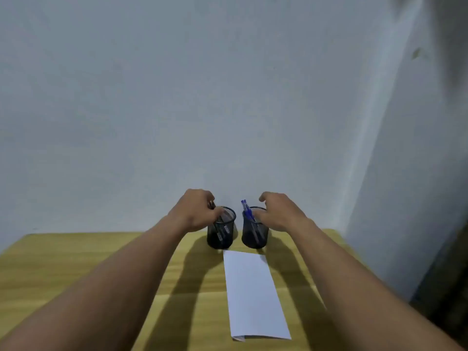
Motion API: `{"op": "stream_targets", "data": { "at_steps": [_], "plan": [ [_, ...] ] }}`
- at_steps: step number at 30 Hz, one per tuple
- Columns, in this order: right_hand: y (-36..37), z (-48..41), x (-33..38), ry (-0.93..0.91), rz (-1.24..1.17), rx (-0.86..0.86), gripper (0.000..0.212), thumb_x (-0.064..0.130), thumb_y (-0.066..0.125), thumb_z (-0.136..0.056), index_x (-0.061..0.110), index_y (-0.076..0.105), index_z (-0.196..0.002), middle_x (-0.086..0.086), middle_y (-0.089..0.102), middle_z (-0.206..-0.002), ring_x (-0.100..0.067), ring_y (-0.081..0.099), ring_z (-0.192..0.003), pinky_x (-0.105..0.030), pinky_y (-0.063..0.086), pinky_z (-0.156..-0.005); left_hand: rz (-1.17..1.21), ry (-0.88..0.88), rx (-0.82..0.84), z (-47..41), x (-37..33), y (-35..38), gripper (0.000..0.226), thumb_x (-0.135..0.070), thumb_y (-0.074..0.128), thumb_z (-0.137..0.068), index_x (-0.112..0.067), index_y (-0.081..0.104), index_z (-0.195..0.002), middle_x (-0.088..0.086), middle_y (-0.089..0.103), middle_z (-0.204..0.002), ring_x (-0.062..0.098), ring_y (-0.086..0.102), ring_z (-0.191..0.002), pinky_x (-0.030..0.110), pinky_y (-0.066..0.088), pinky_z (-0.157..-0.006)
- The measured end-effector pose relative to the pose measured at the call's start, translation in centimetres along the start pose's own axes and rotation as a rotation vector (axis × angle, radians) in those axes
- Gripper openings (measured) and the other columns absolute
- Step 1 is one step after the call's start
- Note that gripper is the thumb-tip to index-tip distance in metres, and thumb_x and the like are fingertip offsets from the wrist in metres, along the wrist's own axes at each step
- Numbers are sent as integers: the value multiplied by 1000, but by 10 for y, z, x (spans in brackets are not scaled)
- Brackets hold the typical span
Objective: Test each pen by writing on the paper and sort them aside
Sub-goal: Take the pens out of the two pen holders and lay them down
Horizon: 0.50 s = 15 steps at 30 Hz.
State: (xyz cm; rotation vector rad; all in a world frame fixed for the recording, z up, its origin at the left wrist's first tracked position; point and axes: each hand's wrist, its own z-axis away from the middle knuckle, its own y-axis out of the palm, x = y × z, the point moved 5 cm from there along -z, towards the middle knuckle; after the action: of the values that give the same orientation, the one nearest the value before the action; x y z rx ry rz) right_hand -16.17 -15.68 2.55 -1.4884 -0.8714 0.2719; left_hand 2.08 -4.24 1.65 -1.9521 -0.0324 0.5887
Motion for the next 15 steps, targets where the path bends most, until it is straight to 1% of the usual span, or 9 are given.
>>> {"op": "stream_targets", "data": {
  "at_steps": [2, 4, 6, 8, 10, 12, 13, 15],
  "plan": [
    [14, -15, -4, 2, -24, -22, 45, 31, 59, -97, 4, 57, -132, -15, 63, -133, -34, 60, -120, -45, 51, -98, 34, 4, -46, -10, 9, 15, 49, -56, 55, -77, -11, 69, -90, 8, 70, -91, 26, 65, -91, 43, 54, -79],
    [29, -29, -7, -4, -46, -48, 50, 33, 58, -97, 7, 53, -140, -13, 60, -139, -32, 57, -125, -42, 50, -99, 69, -35, -116, -16, 20, 29, 44, -50, 61, -82, -13, 67, -104, 7, 66, -100, 25, 61, -97, 39, 52, -84],
    [41, -43, -8, -4, -59, -89, 51, 34, 58, -98, 7, 52, -142, -13, 60, -140, -32, 56, -127, -41, 49, -98, 129, -86, -182, -21, 28, 44, 48, -44, 65, -84, -13, 60, -121, 8, 61, -113, 26, 59, -105, 39, 49, -91],
    [48, -55, -9, 6, -64, -142, 46, 36, 57, -99, 6, 57, -134, -14, 63, -133, -33, 59, -121, -42, 51, -94, 198, -165, -244, -25, 35, 55, 53, -41, 68, -86, -13, 53, -128, 9, 57, -121, 27, 56, -111, 39, 47, -94],
    [57, -66, -12, 17, -61, -157, 43, 37, 58, -98, 5, 60, -126, -14, 67, -124, -34, 62, -113, -43, 53, -91, 270, -252, -304, -30, 41, 64, 57, -40, 69, -85, -13, 49, -130, 9, 56, -122, 27, 55, -112, 38, 45, -93],
    [66, -73, -14, 32, -59, -158, 41, 37, 59, -98, 5, 62, -123, -13, 68, -120, -35, 62, -111, -42, 53, -89, 355, -361, -338, -34, 46, 72, 58, -42, 72, -83, -11, 52, -127, 9, 60, -118, 27, 56, -110, 37, 45, -90],
    [70, -77, -15, 41, -58, -164, 39, 38, 60, -97, 6, 63, -120, -13, 68, -118, -36, 62, -109, -42, 53, -88, 374, -405, -341, -37, 48, 77, 54, -44, 73, -81, -10, 56, -121, 9, 63, -112, 27, 58, -106, 36, 46, -86],
    [78, -82, -17, 70, -77, -179, 34, 40, 60, -97, 9, 66, -109, -12, 70, -111, -36, 63, -103, -40, 53, -82, 367, -459, -318, -40, 49, 84, 41, -47, 73, -80, -11, 65, -99, 6, 67, -95, 28, 63, -93, 33, 43, -72]
  ]
}}
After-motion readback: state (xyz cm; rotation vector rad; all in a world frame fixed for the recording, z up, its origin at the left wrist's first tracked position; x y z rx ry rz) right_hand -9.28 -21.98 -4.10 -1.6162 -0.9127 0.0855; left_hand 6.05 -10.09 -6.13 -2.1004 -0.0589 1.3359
